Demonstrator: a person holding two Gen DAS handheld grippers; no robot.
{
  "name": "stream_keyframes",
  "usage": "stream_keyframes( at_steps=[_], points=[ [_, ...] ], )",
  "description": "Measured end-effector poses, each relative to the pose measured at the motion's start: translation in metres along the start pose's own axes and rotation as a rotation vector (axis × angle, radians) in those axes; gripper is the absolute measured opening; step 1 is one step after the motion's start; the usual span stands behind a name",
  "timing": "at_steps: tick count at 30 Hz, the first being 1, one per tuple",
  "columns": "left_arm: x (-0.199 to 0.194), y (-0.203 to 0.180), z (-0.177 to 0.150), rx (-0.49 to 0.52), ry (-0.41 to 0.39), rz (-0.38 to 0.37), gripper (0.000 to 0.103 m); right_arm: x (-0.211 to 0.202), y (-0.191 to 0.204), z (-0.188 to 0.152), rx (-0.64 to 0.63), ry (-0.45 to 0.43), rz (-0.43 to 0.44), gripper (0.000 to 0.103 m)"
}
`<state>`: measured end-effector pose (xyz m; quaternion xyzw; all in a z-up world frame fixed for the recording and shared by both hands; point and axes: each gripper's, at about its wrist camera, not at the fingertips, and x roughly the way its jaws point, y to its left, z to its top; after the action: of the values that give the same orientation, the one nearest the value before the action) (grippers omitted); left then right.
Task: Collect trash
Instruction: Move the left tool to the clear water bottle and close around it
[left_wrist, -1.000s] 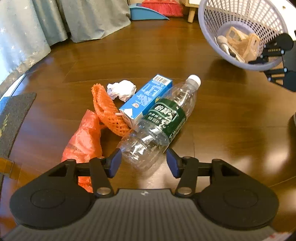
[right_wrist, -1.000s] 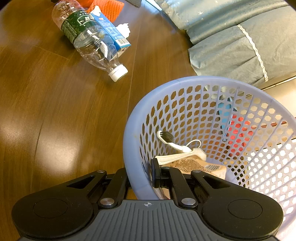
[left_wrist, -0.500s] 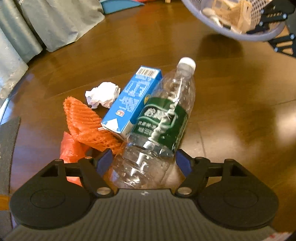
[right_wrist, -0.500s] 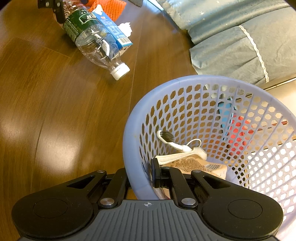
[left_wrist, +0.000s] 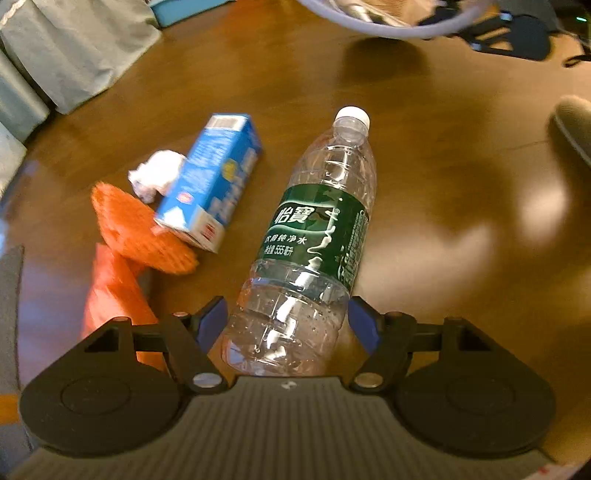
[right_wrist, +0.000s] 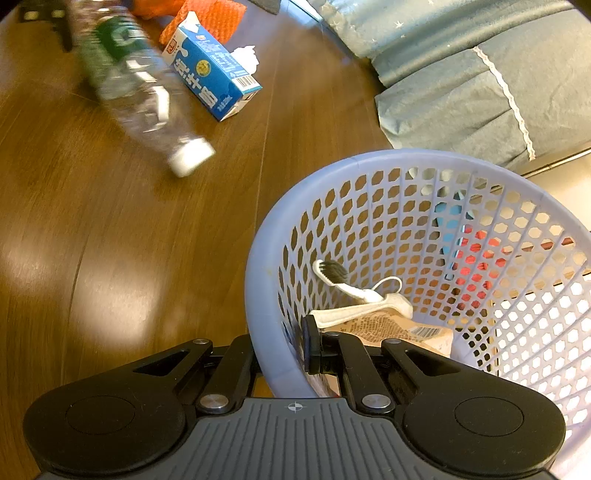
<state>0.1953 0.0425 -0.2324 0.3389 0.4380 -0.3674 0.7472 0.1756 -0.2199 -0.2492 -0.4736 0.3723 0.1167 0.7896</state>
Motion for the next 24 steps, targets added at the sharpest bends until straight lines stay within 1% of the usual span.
stream_keyframes(
  at_steps=[4,6,8,11,16,23,24],
  points=[
    [-0.015,-0.012,-0.009,-0.034,-0.003,-0.067,0.069,0.000,-0.001,0.000,0.003,-0.002,0.000,0.003],
    [-0.021,-0.014,-0.007,-0.053,-0.017,-0.094,0.072,0.000,-0.001,0.000,0.003,-0.002,0.000,0.003],
    [-0.021,-0.014,-0.003,-0.050,-0.033,-0.115,0.072,0.001,-0.001,-0.001,0.002,-0.002,0.000,0.003],
    [-0.015,-0.021,0.005,-0.007,-0.038,-0.126,0.075,0.000,-0.001,-0.001,0.003,-0.002,0.000,0.003],
    [-0.004,-0.031,0.011,0.047,-0.027,-0.155,0.075,0.000,-0.001,0.000,0.000,-0.002,0.000,0.003],
    [0.014,-0.041,0.005,0.088,0.017,-0.162,0.074,0.000,-0.001,0.000,0.001,-0.002,0.000,0.003],
    [0.016,-0.041,0.004,0.086,0.023,-0.164,0.072,0.000,-0.001,0.000,0.001,-0.002,0.000,0.003]
  ],
)
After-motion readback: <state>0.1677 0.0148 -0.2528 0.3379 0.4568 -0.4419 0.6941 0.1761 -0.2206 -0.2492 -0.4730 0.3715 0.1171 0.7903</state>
